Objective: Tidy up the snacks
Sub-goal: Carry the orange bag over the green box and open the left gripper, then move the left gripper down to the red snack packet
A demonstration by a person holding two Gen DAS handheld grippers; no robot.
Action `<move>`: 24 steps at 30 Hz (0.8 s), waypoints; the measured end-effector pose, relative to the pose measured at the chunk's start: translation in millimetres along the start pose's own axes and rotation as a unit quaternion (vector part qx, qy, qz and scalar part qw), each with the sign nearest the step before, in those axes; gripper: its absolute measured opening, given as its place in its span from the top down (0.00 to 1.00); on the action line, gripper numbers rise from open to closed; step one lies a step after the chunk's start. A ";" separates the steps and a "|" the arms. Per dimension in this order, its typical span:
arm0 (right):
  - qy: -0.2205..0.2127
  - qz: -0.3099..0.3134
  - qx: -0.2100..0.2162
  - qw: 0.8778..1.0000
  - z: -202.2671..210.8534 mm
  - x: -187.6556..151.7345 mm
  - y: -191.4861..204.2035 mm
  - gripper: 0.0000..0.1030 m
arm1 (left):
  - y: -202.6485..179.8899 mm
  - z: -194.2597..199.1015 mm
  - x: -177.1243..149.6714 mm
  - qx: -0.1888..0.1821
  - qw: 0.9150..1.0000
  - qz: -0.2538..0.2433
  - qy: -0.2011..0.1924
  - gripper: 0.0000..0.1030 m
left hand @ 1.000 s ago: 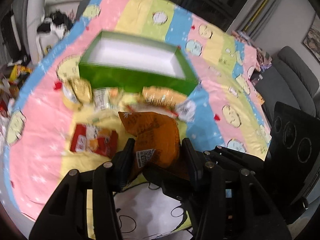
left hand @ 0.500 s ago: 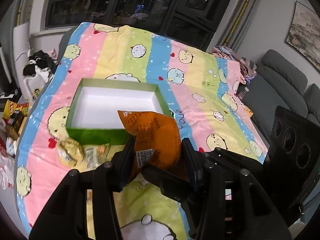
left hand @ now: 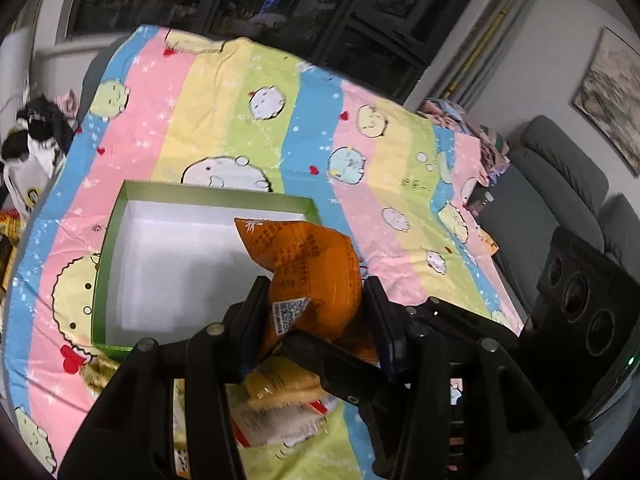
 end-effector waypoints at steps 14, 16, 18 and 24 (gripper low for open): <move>0.042 -0.045 -0.042 0.997 -49.3 -6.6 -41.5 0.44 | 51.8 -36.7 -12.8 0.048 0.996 0.065 0.040 0.21; 0.040 -0.050 -0.046 0.997 -40.4 -9.9 -45.1 0.44 | 55.5 -27.4 -15.0 0.052 0.996 0.067 0.034 0.20; 0.037 -0.056 -0.046 0.997 -30.2 -12.5 -48.3 0.44 | 59.1 -16.8 -18.5 0.063 0.995 0.066 0.031 0.19; 0.029 -0.071 -0.041 0.996 6.4 -25.3 -47.3 0.43 | 66.5 17.4 -35.3 0.085 0.994 0.072 0.019 0.19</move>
Point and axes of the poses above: each gripper's, at about its wrist camera, not at the fingertips, and z roughly against the way its jaws point, y to its left, x to its top, the point moved 3 cm from there along -z, roughly the way its jaws point, and after that the axes turned 11 degrees about -z, right-handed, at the moved point
